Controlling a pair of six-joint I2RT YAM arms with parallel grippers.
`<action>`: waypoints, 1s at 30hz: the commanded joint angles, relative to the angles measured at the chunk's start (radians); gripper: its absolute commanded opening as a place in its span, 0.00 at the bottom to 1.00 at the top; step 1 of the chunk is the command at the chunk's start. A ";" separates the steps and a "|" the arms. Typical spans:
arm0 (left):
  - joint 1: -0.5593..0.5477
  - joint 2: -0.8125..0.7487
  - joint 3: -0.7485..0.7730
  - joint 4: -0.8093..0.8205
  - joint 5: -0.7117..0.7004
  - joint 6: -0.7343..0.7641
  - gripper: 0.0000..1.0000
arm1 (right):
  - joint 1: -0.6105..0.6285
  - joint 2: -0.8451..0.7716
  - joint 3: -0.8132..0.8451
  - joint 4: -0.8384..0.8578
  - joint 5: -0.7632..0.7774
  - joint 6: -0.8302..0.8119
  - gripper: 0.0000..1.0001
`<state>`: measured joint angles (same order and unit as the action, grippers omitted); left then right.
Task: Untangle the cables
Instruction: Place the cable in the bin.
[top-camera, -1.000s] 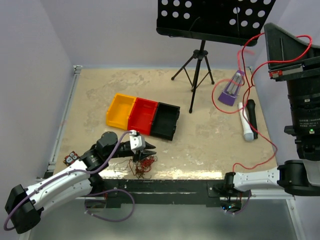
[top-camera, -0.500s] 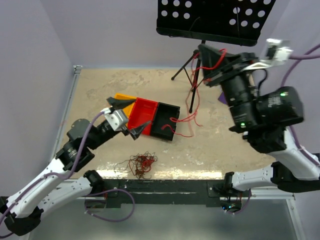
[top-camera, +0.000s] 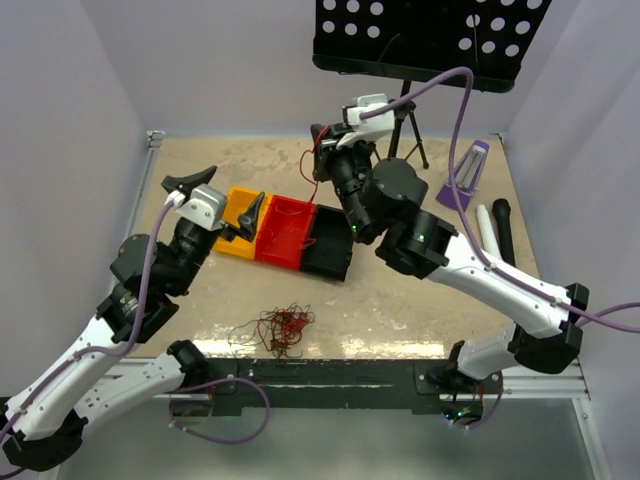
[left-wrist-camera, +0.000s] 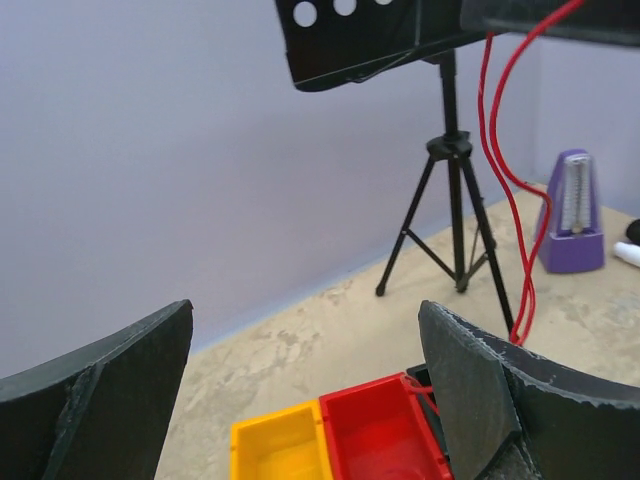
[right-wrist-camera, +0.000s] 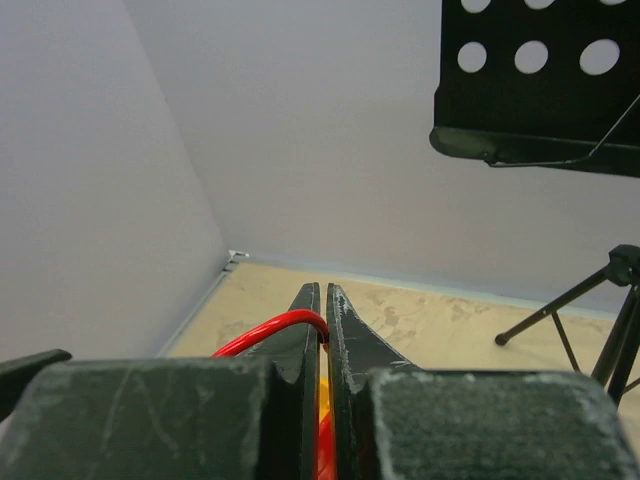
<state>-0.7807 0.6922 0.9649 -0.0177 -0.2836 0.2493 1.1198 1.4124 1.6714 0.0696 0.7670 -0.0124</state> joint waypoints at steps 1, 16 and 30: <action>0.004 -0.003 0.015 0.064 -0.105 0.084 1.00 | -0.034 0.003 -0.024 0.081 -0.029 0.038 0.00; 0.017 -0.019 -0.006 0.079 -0.098 0.005 1.00 | -0.213 0.020 -0.216 0.127 -0.107 0.134 0.00; 0.020 -0.042 -0.064 0.099 -0.092 0.027 1.00 | -0.313 -0.001 -0.401 0.203 -0.037 0.215 0.00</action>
<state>-0.7658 0.6617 0.9222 0.0452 -0.3817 0.2726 0.8207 1.4467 1.3094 0.2153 0.6899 0.1619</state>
